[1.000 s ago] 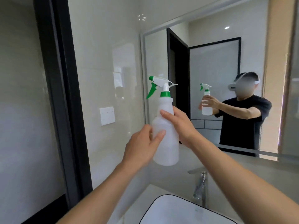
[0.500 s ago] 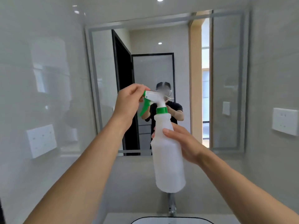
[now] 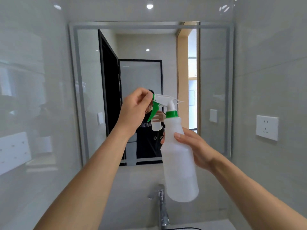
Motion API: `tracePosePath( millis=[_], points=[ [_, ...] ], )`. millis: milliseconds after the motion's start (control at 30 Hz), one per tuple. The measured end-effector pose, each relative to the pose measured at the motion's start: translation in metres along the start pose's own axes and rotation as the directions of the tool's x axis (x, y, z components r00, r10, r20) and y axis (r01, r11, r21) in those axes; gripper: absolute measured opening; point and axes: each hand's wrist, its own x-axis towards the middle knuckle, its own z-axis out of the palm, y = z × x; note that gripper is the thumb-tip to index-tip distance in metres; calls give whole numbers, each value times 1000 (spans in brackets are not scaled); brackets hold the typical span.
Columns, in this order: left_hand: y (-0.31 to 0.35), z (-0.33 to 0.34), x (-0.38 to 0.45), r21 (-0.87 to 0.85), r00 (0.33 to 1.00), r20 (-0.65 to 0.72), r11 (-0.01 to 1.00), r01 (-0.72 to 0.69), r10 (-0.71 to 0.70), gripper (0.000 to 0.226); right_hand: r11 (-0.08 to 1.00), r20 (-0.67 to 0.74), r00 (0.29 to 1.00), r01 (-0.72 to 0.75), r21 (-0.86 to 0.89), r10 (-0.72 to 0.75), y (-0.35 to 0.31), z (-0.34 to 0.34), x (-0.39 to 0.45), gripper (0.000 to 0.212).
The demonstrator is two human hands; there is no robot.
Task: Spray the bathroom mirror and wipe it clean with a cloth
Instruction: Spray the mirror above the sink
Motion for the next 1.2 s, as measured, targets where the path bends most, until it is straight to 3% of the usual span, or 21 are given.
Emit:
tracePosePath(
  millis=[233,500,600,800,933,1100,1200],
  points=[
    [-5,0,7,214,996,18,973,-88,86,22,1000,0,1000,13,-3,-13,4,3,7,26],
    [-2,12,19,340,994,34,934,-110,105,31,999,-16,1000,18,-50,-19,5,-10,9,38],
    [-2,17,23,298,999,16,954,-44,41,39,998,-23,1000,17,-66,-18,3,-16,8,41],
    [8,27,21,44,983,-17,982,183,-183,36,995,-75,997,21,-99,-29,3,-24,8,36],
    [1,23,-5,132,958,97,958,256,-269,14,993,-178,980,75,-86,-90,-3,-23,16,26],
    [-19,35,-48,111,870,287,916,386,-401,88,988,-253,959,106,-109,-131,-11,-13,37,29],
    [-30,46,-53,76,912,213,937,342,-350,83,987,-302,944,94,-130,-130,-13,-3,52,34]
  ],
)
